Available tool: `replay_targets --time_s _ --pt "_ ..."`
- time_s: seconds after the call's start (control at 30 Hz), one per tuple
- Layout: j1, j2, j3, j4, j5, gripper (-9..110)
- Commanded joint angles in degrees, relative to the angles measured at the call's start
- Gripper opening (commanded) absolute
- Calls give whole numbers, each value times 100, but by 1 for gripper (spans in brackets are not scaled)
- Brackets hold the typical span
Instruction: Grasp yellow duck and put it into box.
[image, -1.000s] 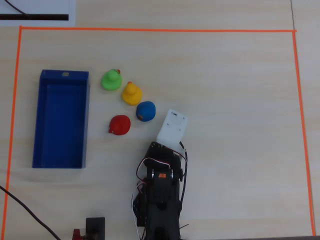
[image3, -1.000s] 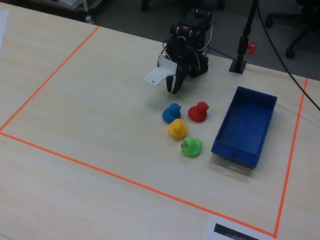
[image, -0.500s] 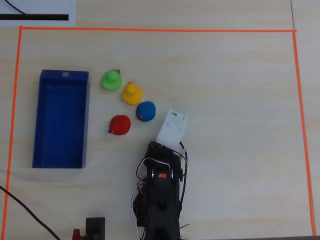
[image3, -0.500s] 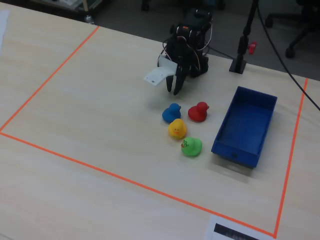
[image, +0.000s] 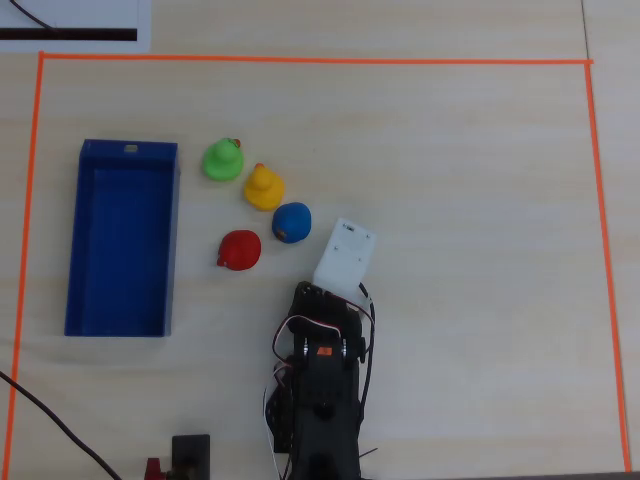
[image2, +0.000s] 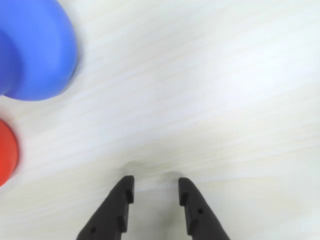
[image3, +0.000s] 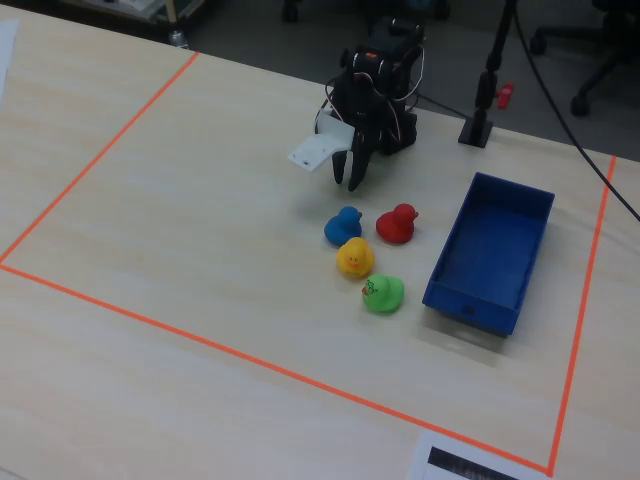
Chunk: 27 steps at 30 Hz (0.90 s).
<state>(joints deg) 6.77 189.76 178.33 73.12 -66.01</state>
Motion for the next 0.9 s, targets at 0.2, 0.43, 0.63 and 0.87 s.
replay_targets --time_s 0.2,0.43,0.63,0.87 --pt "-9 -18 -9 141 -62 10" --pt "-9 -18 -9 141 -62 10" --pt "44 -18 -18 141 -193 25" --pt "510 -1881 -1978 -896 -264 45"
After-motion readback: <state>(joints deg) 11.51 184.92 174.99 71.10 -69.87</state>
